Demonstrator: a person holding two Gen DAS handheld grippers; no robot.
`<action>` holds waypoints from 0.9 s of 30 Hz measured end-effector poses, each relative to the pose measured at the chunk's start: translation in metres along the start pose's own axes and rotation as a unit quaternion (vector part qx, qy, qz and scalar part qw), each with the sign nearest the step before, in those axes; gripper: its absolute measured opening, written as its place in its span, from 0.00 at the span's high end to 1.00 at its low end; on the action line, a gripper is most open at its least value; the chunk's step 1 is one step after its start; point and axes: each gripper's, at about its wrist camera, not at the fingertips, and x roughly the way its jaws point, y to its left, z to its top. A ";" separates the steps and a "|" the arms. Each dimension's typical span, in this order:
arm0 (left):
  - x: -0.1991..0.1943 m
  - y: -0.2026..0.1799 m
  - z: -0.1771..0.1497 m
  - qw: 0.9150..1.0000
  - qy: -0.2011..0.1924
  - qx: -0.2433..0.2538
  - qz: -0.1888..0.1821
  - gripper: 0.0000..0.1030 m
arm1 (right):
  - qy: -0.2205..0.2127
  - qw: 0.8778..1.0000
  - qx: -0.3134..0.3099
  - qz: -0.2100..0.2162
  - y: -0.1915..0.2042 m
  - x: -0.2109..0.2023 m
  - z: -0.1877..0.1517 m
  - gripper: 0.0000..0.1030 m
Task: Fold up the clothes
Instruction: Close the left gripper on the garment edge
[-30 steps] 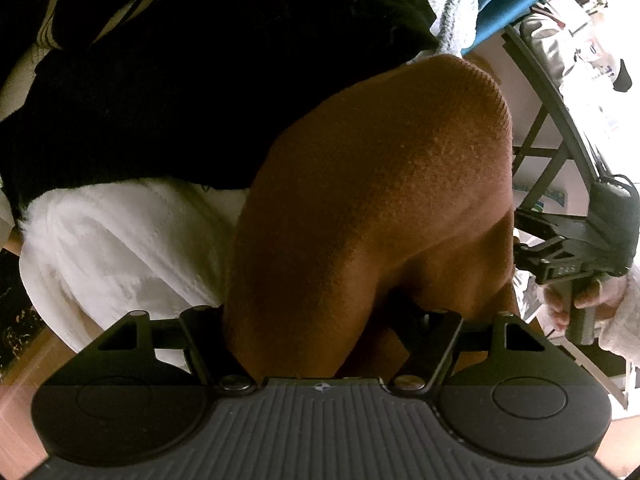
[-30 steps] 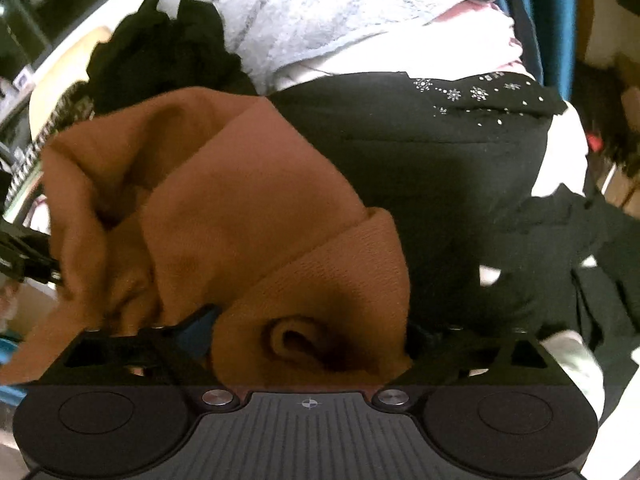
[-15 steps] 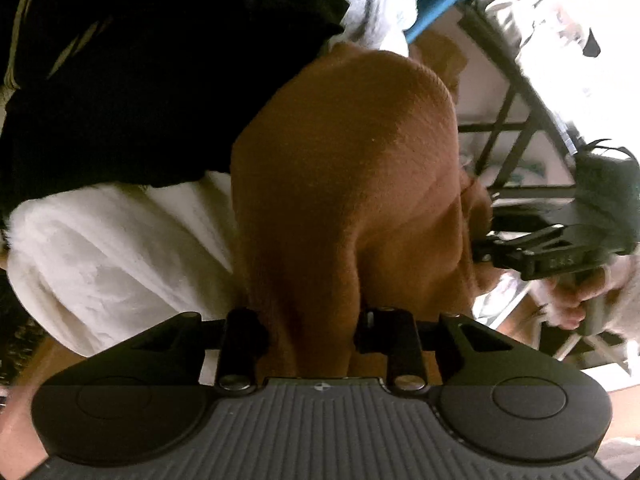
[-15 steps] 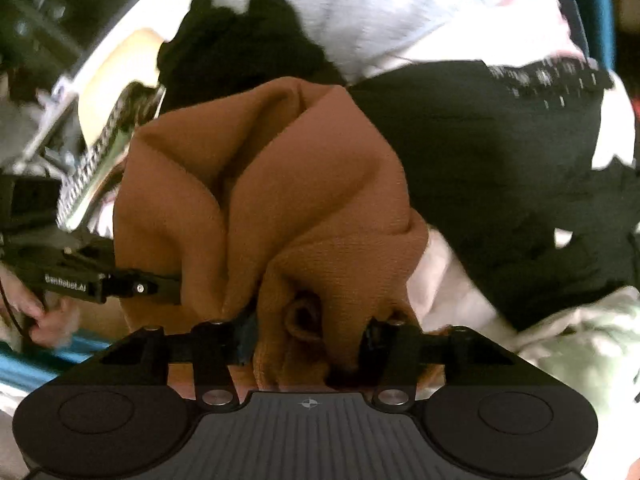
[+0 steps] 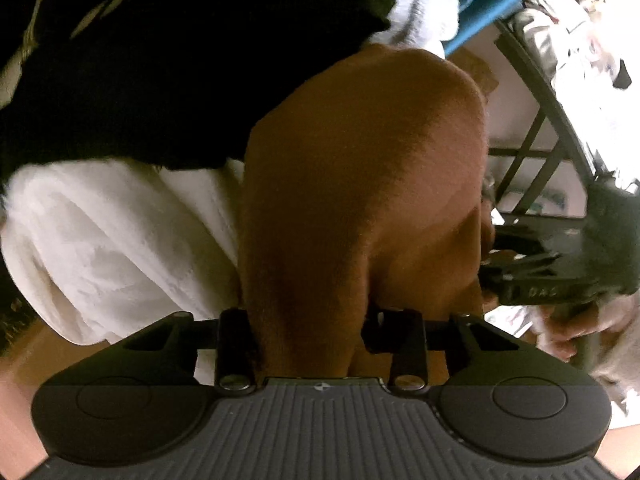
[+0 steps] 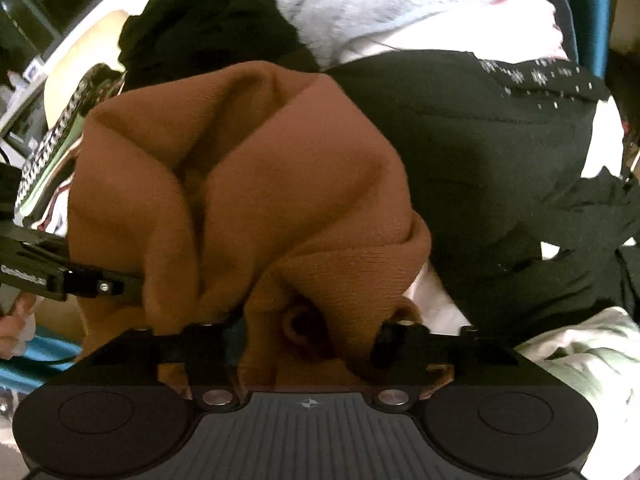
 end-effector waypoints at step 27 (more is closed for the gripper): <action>-0.019 -0.033 -0.007 0.998 -0.031 0.039 0.042 0.75 | -0.014 0.998 0.023 -0.061 0.025 -0.004 -0.007 0.52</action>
